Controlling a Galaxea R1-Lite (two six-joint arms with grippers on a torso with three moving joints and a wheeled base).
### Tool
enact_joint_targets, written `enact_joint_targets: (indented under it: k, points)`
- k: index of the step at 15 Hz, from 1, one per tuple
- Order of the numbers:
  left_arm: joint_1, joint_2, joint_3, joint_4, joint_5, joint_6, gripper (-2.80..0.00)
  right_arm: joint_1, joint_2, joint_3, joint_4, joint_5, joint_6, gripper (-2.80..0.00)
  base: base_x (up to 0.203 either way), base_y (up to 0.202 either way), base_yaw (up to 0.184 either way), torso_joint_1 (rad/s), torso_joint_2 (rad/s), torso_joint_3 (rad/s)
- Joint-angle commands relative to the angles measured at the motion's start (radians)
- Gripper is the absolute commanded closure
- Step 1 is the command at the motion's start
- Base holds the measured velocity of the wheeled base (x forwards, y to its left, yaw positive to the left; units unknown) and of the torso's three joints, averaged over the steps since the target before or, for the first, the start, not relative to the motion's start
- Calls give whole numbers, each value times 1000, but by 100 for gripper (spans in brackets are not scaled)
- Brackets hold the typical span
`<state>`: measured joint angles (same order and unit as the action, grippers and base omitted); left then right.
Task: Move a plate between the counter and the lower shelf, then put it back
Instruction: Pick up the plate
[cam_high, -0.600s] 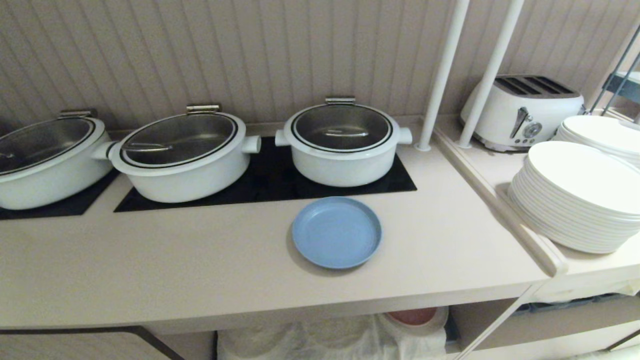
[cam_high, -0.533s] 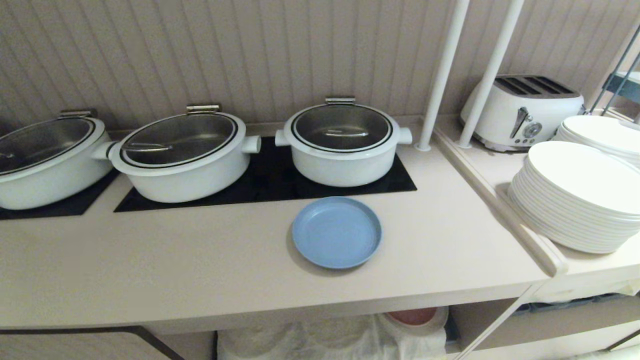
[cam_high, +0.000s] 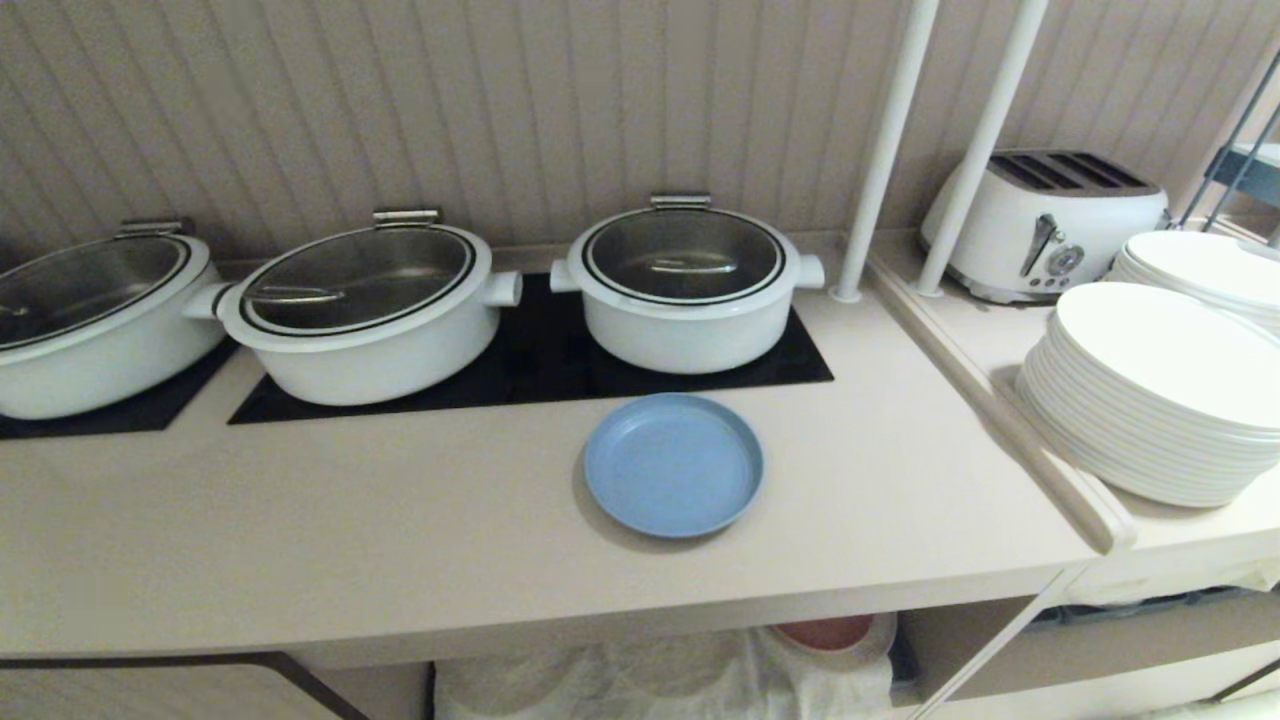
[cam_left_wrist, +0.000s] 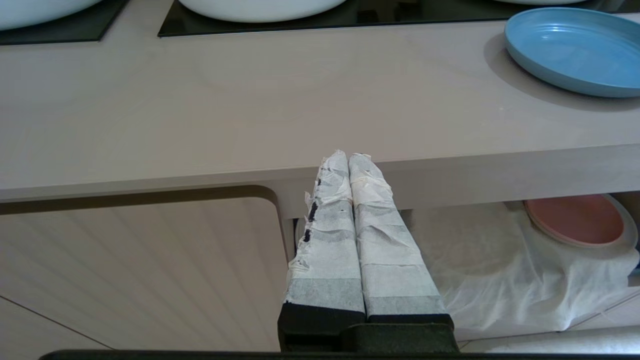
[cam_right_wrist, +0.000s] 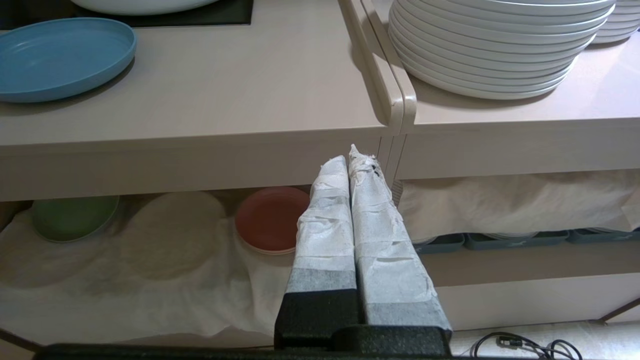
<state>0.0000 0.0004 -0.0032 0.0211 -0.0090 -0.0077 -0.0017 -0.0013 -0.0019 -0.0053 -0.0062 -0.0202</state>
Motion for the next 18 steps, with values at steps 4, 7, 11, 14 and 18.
enact_joint_targets:
  k: [4,7,11,14,18]
  points:
    - [0,0,0,0,0,0,0,0,1,0,1,0,-1,0,0,0,0,0,0,0]
    - [0,0,0,0,0,0,0,0,1,-7,5,-1,-1,0,0,0,0,0,0,0]
    - [0,0,0,0,0,0,0,0,1,-73,55,-1,-2,0,0,0,0,0,0,0]
    - [0,0,0,0,0,-1,0,0,5,-150,134,-1,-2,0,0,0,0,0,0,0]
    - [0,0,0,0,0,0,0,0,68,-244,193,3,-18,0,0,0,0,0,0,0]
